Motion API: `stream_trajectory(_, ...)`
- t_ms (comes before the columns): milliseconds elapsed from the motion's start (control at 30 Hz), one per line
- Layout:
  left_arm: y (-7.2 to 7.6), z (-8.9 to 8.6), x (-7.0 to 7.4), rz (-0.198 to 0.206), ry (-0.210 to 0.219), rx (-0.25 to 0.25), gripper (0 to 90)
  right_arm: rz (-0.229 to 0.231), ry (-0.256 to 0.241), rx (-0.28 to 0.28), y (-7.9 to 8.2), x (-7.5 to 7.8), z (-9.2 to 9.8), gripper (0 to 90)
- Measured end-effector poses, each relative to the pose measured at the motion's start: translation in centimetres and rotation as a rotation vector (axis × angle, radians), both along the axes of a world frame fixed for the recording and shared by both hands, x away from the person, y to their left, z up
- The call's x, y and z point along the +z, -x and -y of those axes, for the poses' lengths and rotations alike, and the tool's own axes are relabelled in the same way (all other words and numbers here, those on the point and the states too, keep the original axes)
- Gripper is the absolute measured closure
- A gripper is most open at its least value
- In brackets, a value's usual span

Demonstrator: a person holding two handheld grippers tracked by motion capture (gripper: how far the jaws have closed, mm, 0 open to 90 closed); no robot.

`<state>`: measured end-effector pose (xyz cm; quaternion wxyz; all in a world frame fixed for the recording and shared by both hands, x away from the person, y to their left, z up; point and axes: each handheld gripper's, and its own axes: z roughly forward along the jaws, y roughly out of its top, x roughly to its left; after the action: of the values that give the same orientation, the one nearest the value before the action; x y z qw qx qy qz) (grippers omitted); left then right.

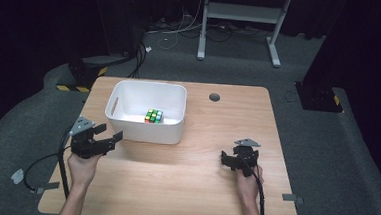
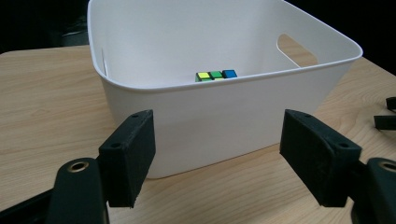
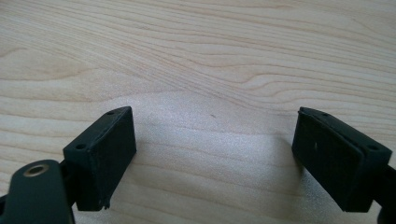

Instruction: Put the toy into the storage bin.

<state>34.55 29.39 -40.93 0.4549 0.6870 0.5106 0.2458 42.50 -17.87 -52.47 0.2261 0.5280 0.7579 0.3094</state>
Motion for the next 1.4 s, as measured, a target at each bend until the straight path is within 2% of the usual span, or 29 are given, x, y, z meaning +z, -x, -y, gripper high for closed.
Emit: stream_trajectory(1400, 1.7, -0.4, -1.4, -0.003, 0.02, 0.017, 27.0, 0.001, 0.001, 0.0, 0.0, 0.0, 0.0, 13.7)
